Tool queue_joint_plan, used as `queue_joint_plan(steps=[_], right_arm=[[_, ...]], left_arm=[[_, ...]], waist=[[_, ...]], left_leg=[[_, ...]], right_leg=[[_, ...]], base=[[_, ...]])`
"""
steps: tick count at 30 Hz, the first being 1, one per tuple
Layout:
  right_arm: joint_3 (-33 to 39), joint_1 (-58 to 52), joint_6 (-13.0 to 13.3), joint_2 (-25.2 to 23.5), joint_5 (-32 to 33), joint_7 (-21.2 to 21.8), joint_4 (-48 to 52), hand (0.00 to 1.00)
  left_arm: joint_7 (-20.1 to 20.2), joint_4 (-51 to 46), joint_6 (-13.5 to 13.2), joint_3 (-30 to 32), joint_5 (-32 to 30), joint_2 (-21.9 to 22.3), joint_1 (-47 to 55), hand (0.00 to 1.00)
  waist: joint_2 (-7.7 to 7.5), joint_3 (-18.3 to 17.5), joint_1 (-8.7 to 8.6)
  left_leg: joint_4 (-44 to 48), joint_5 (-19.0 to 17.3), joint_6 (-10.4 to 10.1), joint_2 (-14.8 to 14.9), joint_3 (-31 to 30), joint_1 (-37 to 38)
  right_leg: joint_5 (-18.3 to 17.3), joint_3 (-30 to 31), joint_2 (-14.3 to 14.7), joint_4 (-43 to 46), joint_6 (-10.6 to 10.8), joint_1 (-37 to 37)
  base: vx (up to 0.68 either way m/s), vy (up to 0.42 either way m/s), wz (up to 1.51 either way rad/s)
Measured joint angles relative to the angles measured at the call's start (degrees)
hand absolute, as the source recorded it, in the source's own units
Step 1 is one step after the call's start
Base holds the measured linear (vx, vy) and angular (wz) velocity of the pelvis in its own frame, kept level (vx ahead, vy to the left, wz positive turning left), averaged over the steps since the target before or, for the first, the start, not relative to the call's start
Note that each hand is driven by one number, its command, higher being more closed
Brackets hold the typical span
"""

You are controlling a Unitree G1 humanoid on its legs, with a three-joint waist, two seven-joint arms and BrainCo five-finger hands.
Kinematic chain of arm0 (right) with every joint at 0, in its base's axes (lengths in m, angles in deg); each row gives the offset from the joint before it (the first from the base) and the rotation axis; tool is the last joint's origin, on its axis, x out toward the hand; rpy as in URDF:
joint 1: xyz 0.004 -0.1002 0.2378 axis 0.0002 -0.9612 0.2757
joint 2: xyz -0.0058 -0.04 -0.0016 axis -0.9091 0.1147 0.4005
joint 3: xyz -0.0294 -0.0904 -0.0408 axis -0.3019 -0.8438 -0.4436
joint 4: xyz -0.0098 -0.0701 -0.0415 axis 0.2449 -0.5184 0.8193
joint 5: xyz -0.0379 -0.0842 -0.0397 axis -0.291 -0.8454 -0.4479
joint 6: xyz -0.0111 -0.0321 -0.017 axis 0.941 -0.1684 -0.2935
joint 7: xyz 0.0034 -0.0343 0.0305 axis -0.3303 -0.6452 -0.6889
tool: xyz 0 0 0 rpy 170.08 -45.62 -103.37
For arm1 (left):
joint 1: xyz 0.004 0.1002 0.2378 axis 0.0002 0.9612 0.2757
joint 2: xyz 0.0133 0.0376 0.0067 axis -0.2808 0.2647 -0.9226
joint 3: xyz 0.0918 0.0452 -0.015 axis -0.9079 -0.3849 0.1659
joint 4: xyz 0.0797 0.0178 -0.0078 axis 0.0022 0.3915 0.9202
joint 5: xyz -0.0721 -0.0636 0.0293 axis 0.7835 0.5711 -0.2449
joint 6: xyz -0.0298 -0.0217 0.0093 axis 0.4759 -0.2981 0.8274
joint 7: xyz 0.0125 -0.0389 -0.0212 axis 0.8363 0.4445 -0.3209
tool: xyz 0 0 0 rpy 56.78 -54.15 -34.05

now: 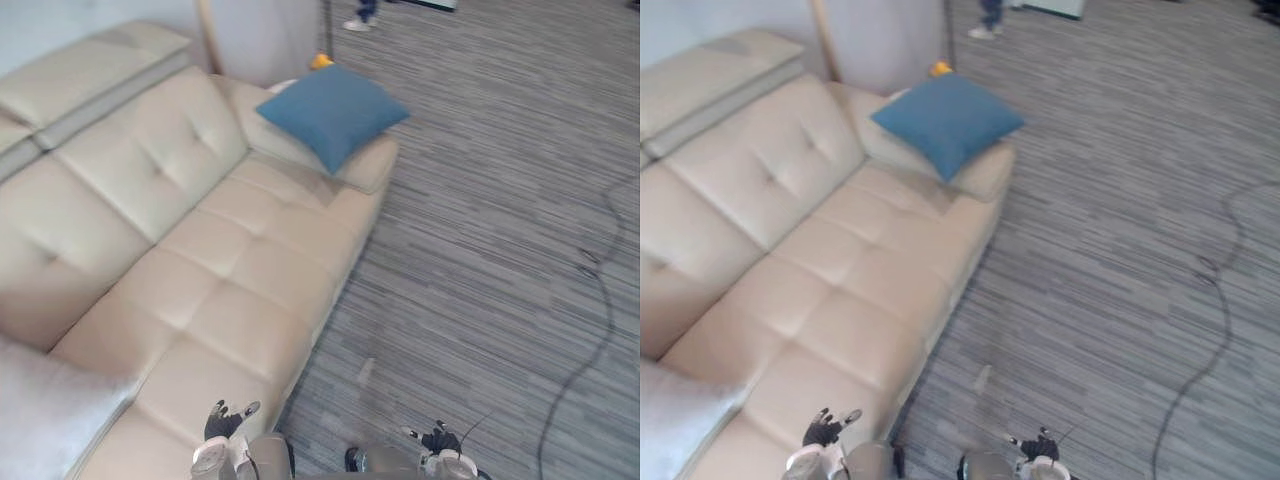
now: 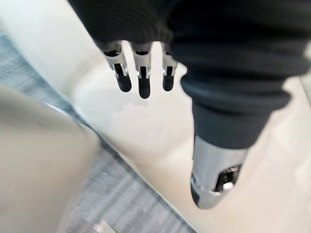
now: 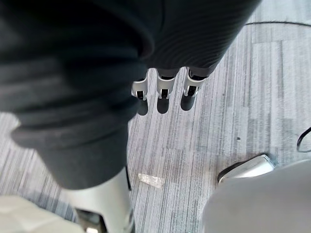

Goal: Pick up cushions and gather them together orderly.

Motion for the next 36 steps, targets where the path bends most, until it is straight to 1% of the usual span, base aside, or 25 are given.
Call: queue_joint_plan(steps=[2,5,7,8,9,10,11,12,13,15,17,19,20,21,22,23,24,26,27,28,29,31,33,34,36], right_arm=[[-0.02,1.21,0.05,-0.26,-0.14,0.11,-0.06,0.00],[0.08,3.18,0.00,0.05,-0.66,0.33,-1.34,0.00],[0.07,3.44,0.08,-0.12,-2.15,0.17,-2.09,0.00],[0.66,3.49,0.15,0.38,-2.20,0.25,-2.53,0.00],[1.17,3.22,0.17,1.93,-2.27,0.10,-2.95,0.00],[1.20,3.08,0.17,2.03,-2.27,0.08,-2.98,0.00],[1.73,2.04,0.02,3.24,-2.24,-0.05,-2.78,0.00],[1.75,1.97,-0.13,3.48,-2.21,-0.14,-2.81,0.00],[2.51,1.92,-0.25,3.60,-2.21,-0.19,-2.82,0.00],[3.47,2.49,-0.49,3.57,-2.18,-0.23,-4.97,0.00],[3.39,2.63,-0.69,3.29,-2.20,-0.31,-4.78,0.00],[3.27,3.06,-0.69,3.15,-2.20,-0.41,-4.70,0.00],[3.19,3.33,-0.63,3.09,-2.20,-0.68,-4.83,0.00],[3.14,3.42,-0.65,3.17,-2.20,-0.76,-4.91,0.00],[2.97,3.41,-0.70,2.44,-2.20,-0.97,-5.06,0.00],[2.80,2.78,-0.60,0.74,-2.23,-1.02,-4.59,0.00],[2.64,2.55,-0.63,0.41,-2.25,-0.96,-4.60,0.00],[2.54,1.79,-0.73,-0.47,-2.26,-0.69,-3.64,0.00],[2.55,1.47,-0.55,-0.43,-2.27,-0.68,-3.16,0.00],[2.60,1.40,-0.38,-0.27,-2.30,-0.52,-2.13,0.00],[2.52,1.52,-0.32,0.02,-2.30,-0.08,-2.00,0.00],[2.17,1.50,-0.06,-0.02,-2.31,0.08,-1.09,0.00],[2.34,1.60,-0.02,0.10,-2.30,0.31,-0.02,0.00],[2.37,1.65,0.03,0.17,-2.29,0.31,-0.06,0.00],[2.70,1.51,-0.10,0.08,-2.29,0.07,-0.26,0.00]], left_arm=[[-0.19,1.23,0.38,-0.75,0.02,-0.02,0.92,0.00],[-0.35,3.35,0.83,-5.53,0.31,-0.70,0.17,0.00],[-0.39,3.97,1.27,-6.85,0.39,-1.83,0.19,0.00],[-0.37,4.91,1.31,-7.33,0.39,-2.33,-0.25,0.00],[-0.43,4.76,1.36,-8.23,0.38,-1.47,-0.60,0.00],[-0.43,4.68,1.35,-8.27,0.38,-1.21,-0.60,0.00],[-0.38,3.88,1.21,-7.97,0.35,-0.40,-0.53,0.00],[-0.35,3.57,1.22,-7.68,0.45,-0.17,-0.45,0.00],[-0.35,3.10,1.20,-7.56,0.45,0.13,-0.13,0.00],[-0.39,1.66,1.06,-7.73,0.51,0.60,0.36,0.00],[-0.34,0.35,1.03,-7.62,0.51,1.01,0.47,0.00],[-0.29,-0.39,1.02,-7.46,0.53,1.05,0.58,0.00],[-0.23,-0.57,0.60,-7.46,0.59,1.11,0.60,0.00],[-0.20,-0.59,0.30,-7.42,0.77,1.18,0.56,0.00],[-0.14,-0.63,-0.09,-7.46,0.75,1.12,0.51,0.00],[0.14,-0.72,0.00,-7.62,0.63,-0.62,0.64,0.00],[0.13,-0.82,0.00,-7.58,0.61,-0.87,0.60,0.00],[0.07,-0.38,0.35,-7.76,0.50,-1.27,0.28,0.00],[0.06,-0.29,0.53,-7.87,0.50,-1.31,0.25,0.00],[0.04,-0.02,1.24,-8.24,0.50,-1.33,0.22,0.00],[0.04,0.18,1.36,-8.35,0.49,-1.09,0.25,0.00],[0.06,0.17,1.34,-8.86,0.49,-1.01,-0.26,0.00],[0.04,0.22,1.33,-8.81,0.40,-0.05,-1.07,0.00],[0.04,0.16,1.30,-8.80,0.40,0.21,-1.09,0.00],[0.07,0.15,1.23,-8.52,-0.29,0.64,-0.91,0.00]], waist=[[1.48,-0.72,-0.02],[3.54,-0.47,0.17],[3.17,-0.62,0.24],[2.03,-0.84,-0.57],[3.66,-0.68,-1.25],[3.83,-0.67,-1.23],[5.64,-0.40,-0.75],[5.65,0.01,-0.38],[6.22,0.08,0.14],[5.69,0.42,0.64],[5.42,0.70,0.86],[5.57,0.80,1.53],[5.64,0.72,2.40],[5.65,0.74,2.72],[4.88,0.08,3.59],[1.65,-1.05,3.57],[0.72,-1.27,3.70],[0.47,-1.12,3.38],[0.58,-0.99,3.27],[1.04,-0.37,2.76],[1.61,0.03,2.64],[1.63,0.05,2.38],[1.75,0.30,1.60],[1.75,0.30,1.32],[1.47,0.13,0.49]], left_leg=[[-1.52,-0.01,0.01,1.54,5.86,3.86],[-3.09,0.00,0.00,2.67,7.12,7.35],[-3.08,-0.01,-0.01,2.25,6.82,8.27],[-0.35,-0.30,-0.50,2.12,6.41,8.62],[7.21,0.72,-1.51,4.50,5.66,6.66],[8.39,1.06,-1.63,4.83,5.57,6.24],[21.62,6.23,1.01,7.50,3.55,1.53],[24.86,5.40,1.41,7.80,2.29,-0.16],[27.29,2.32,0.58,6.55,-0.41,-1.79],[21.12,-1.66,-0.96,1.24,-3.77,-5.26],[15.18,-1.89,-1.02,-1.17,-3.85,-8.16],[7.64,-0.40,-0.92,-2.97,-6.21,-11.09],[-0.52,3.37,-1.61,-3.63,-8.98,-11.50],[-1.71,6.32,-1.15,-3.61,-9.54,-11.50],[-1.19,8.73,1.64,-4.45,-9.25,-10.36],[-0.89,5.62,2.54,-5.78,-6.91,-9.65],[-1.06,4.92,2.70,-6.13,-5.88,-8.97],[-1.37,3.09,4.29,-6.80,-4.72,-5.37],[-1.49,2.61,4.57,-6.91,-4.78,-4.30],[-2.38,1.34,4.92,-7.25,-5.00,0.10],[-4.30,1.12,4.89,-7.56,-5.97,4.20],[-6.60,1.12,4.89,-7.60,-7.42,7.61],[-10.58,0.94,4.61,-7.27,-11.25,12.12],[-10.83,0.67,4.19,-7.16,-12.16,12.77],[-11.02,-1.57,2.71,-7.09,-15.41,14.06]], right_leg=[[0.35,-16.40,-4.93,5.38,1.50,-2.78],[-0.53,-32.33,-10.48,6.47,-1.57,-4.77],[1.03,-30.58,-9.42,1.69,-1.81,-4.86],[3.30,-28.28,-8.93,-0.54,-3.47,-4.38],[2.76,-28.58,-7.73,-1.25,-3.89,-1.92],[2.54,-28.54,-7.56,-1.37,-4.05,-1.65],[1.09,-27.15,-5.47,-2.61,-5.14,0.96],[0.82,-26.04,-4.94,-3.05,-5.49,2.02],[0.28,-24.33,-4.28,-3.64,-6.34,3.50],[0.16,-19.36,-3.69,-6.67,-6.55,7.16],[0.17,-16.37,-3.31,-8.98,-6.52,9.39],[0.04,-13.16,-2.53,-11.13,-6.22,10.90],[-0.57,-10.40,-1.79,-12.31,-4.77,11.71],[-1.02,-9.43,-1.49,-12.58,-4.23,12.08],[-2.01,-6.47,-1.76,-13.24,-3.18,13.11],[-3.43,-4.88,-3.88,-11.43,-2.09,13.10],[-4.09,-4.10,-4.50,-8.36,-0.98,11.86],[-2.32,-3.89,-5.82,9.10,5.93,5.15],[-1.77,-3.95,-6.11,13.75,7.90,3.66],[-1.59,-4.56,-6.82,25.13,8.28,-0.16],[-1.96,-6.20,-7.32,29.26,7.35,-2.62],[-2.72,-9.00,-8.01,28.39,5.76,-5.71],[-3.13,-9.11,-7.48,16.49,3.46,-10.39],[-2.18,-7.28,-6.61,12.74,2.99,-10.77],[3.57,-2.71,-5.39,2.77,1.74,-10.27]], base=[[0.22,0.087,-1.31],[0.18,0.002,-0.99],[0.25,-0.142,-0.57],[0.31,-0.230,-0.11],[0.27,-0.199,-0.02],[0.32,-0.204,-0.26],[0.22,-0.137,-0.42],[0.29,-0.123,-0.75],[0.25,-0.041,-0.94],[0.40,-0.047,-1.27],[0.34,0.039,-1.03],[0.29,0.105,-0.98],[0.25,0.139,-0.86],[0.43,0.241,-1.18],[0.50,0.235,-0.95],[0.53,0.208,-0.93],[0.43,0.136,-0.62],[0.35,0.129,-0.36],[0.55,0.154,-0.08],[0.55,0.092,0.04],[0.46,0.060,0.12],[0.33,-0.010,0.33],[0.52,-0.098,0.80],[0.46,-0.167,1.01],[0.33,-0.203,1.03]])
